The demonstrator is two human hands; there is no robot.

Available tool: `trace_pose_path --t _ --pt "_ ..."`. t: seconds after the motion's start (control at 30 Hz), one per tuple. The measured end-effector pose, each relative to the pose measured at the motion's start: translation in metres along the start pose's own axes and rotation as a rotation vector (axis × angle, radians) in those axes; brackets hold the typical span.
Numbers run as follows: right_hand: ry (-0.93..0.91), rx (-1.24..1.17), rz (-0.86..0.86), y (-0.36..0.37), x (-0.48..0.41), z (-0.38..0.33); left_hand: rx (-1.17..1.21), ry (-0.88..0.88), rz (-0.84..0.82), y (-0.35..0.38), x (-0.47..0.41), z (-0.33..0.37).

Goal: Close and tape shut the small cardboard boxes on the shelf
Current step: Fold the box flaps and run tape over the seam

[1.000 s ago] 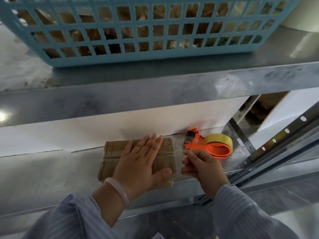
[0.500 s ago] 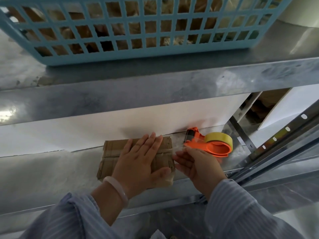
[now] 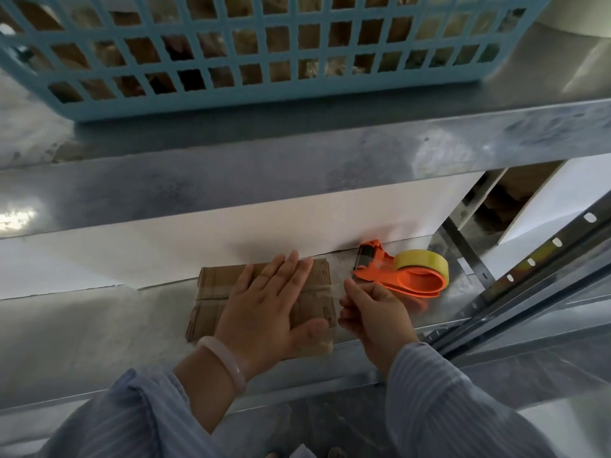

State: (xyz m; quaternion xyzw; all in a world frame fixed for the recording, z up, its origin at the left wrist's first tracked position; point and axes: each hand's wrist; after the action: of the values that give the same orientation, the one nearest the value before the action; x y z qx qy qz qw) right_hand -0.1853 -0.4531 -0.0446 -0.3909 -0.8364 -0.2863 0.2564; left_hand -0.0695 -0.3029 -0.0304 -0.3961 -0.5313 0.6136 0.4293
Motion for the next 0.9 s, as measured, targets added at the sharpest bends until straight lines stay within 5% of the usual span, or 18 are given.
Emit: trace_pose_path --t 0.67,0.8,0.9 --pt "0.11 0.112 0.109 0.02 -0.034 0.042 0.049 0.006 0.014 0.001 -0.002 -0.001" --pt "-0.016 0.232 0.175 0.02 -0.019 0.021 0.368 -0.075 0.076 -0.012 -0.001 -0.003" --pt "-0.084 0.369 0.065 0.04 0.0 0.004 0.756 -0.178 0.148 -0.016 0.0 -0.011"
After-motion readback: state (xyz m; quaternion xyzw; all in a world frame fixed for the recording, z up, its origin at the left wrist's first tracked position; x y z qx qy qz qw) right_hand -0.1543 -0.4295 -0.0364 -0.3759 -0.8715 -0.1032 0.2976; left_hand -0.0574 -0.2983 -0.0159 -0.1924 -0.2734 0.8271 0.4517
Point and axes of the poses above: each hand's wrist, its own x-axis away from the middle knuckle, its own y-axis out of the palm, z = x × y, and after that the axes turned 9 degrees about y, right-handed
